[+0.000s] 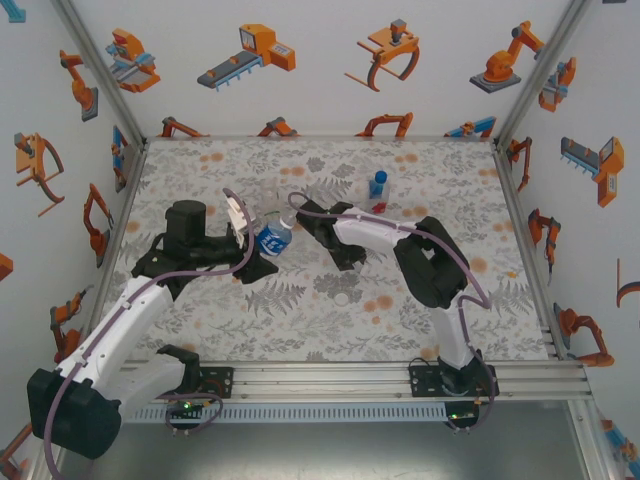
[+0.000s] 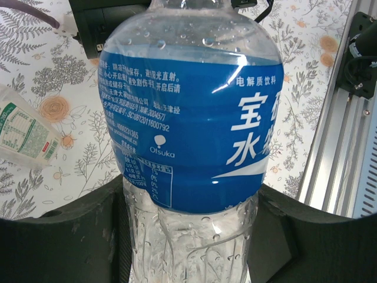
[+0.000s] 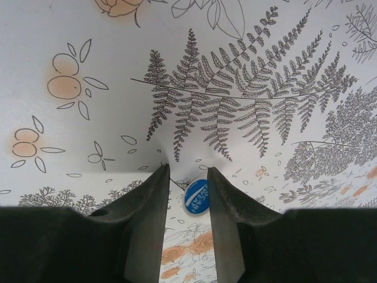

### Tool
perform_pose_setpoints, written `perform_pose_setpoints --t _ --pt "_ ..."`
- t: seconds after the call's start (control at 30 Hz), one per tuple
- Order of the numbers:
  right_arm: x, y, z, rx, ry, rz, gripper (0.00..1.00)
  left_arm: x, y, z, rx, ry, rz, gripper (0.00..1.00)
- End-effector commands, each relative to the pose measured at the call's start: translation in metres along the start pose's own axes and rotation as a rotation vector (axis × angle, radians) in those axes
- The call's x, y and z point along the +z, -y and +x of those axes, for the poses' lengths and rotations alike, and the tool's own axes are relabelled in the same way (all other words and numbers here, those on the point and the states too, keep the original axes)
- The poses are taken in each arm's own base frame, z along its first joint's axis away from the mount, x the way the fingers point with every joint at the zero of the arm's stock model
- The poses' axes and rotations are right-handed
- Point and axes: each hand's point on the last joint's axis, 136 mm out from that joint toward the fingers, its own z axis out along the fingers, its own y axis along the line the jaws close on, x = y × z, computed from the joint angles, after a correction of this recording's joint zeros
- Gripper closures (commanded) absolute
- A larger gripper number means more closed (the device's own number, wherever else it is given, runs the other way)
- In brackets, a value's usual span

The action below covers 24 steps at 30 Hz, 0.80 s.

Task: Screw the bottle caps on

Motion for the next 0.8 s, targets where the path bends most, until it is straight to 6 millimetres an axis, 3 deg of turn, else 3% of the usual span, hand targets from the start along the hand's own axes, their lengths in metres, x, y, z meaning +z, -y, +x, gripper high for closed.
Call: perform_pose_setpoints --t 0.0,0.23,0.37,0.53,0.77 --pt "0.000 -0.004 0.000 0.024 -0.011 -0.035 0.62 -0.004 0.003 -0.016 0.041 0.025 0.020 1.00" --pt "-0.041 0.015 -0.020 0.145 0.084 -0.124 0.60 -0.003 0.003 -0.015 0.038 0.020 0.021 1.00" --pt "-0.055 0.030 -0.012 0.334 0.106 -0.212 0.50 -0.002 0.003 -0.015 0.034 0.019 0.026 1.00" --pt "-0.053 0.036 0.012 0.627 0.053 -0.327 0.49 -0.002 0.004 -0.016 0.034 0.021 0.031 1.00" --pt "-0.039 0.007 0.032 0.884 -0.054 -0.472 0.43 -0.003 0.005 -0.017 0.034 0.024 0.035 1.00"
